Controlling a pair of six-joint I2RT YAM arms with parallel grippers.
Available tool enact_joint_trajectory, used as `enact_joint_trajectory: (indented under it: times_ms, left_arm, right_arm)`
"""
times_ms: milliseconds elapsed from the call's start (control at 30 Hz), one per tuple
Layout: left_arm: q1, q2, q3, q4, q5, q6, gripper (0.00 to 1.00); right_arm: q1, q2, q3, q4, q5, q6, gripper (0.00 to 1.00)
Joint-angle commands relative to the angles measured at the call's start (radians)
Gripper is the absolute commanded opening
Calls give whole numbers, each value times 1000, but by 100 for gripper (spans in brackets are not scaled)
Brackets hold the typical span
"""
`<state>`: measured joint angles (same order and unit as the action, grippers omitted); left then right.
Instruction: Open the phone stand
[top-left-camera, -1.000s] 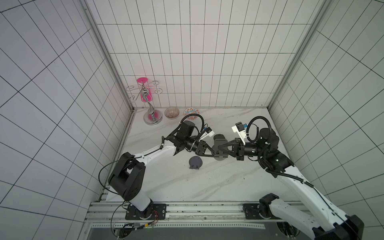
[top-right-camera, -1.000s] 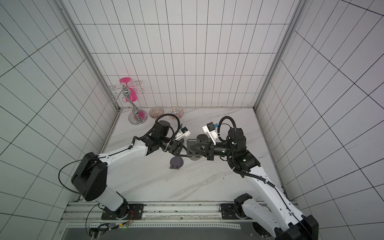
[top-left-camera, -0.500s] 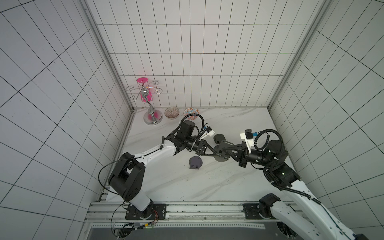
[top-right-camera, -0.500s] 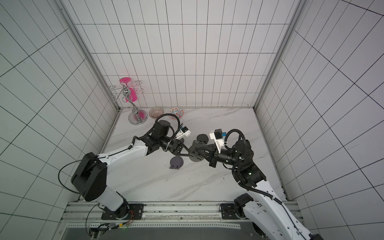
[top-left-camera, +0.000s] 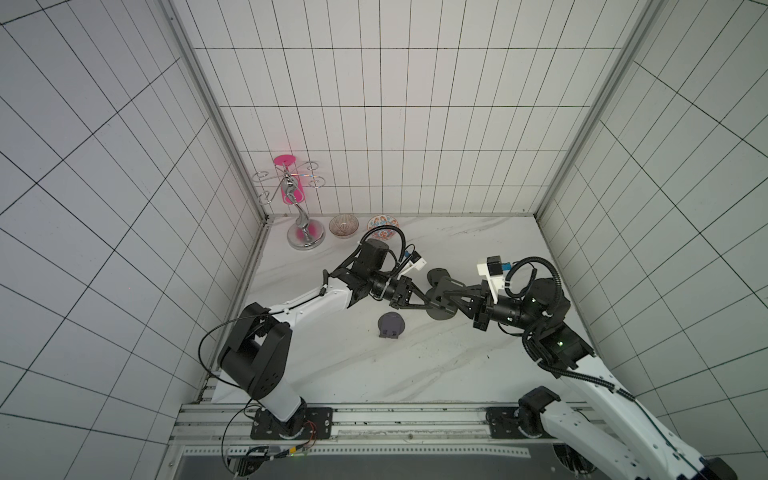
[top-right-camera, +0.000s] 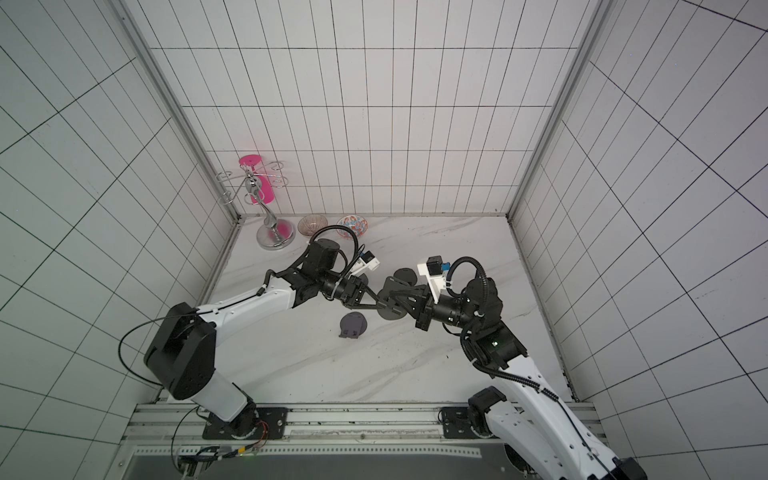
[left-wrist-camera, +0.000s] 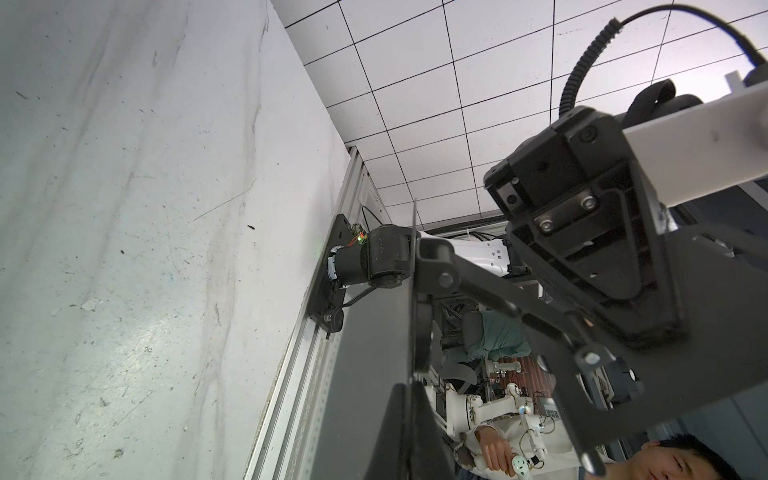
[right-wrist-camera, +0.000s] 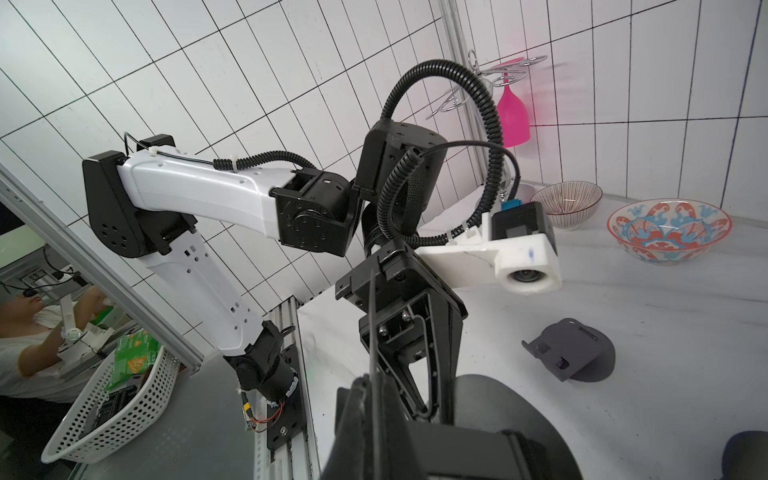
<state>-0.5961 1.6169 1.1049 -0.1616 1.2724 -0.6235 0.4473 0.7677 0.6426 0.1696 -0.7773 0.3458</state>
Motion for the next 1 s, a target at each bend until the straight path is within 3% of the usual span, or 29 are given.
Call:
enact_joint_trajectory:
  times_ms: [0, 33, 167, 267, 333, 433, 633, 833, 967]
  left_arm:
    - [39, 0, 36, 8, 29, -2, 0]
    - [52, 2, 39, 20, 18, -17, 2]
    - [122, -1, 34, 116, -4, -124, 47]
    - [178, -23, 15, 305, -7, -289, 68]
    - [211, -32, 7, 412, -8, -379, 70]
    - [242, -51, 7, 422, -29, -390, 71]
    - [227, -110, 29, 128, -107, -120, 71]
    - [214, -138, -18, 139, -147, -88, 71]
    - [188, -125, -37, 188, -160, -115, 71]
  right_arm:
    - [-15, 3, 15, -82, 98, -56, 0]
    - [-15, -1, 13, -91, 105, -58, 0]
    - [-15, -14, 5, -114, 136, -58, 0]
    - [-15, -12, -1, -135, 180, -59, 0]
    - [-15, -7, -14, -135, 220, -59, 0]
    - [-15, 2, -52, -112, 314, -53, 0]
    - [-33, 86, -167, 30, 482, -62, 0]
    - [-211, 338, -161, 250, 308, 11, 0]
    - [-296, 494, -61, 257, 218, -27, 0]
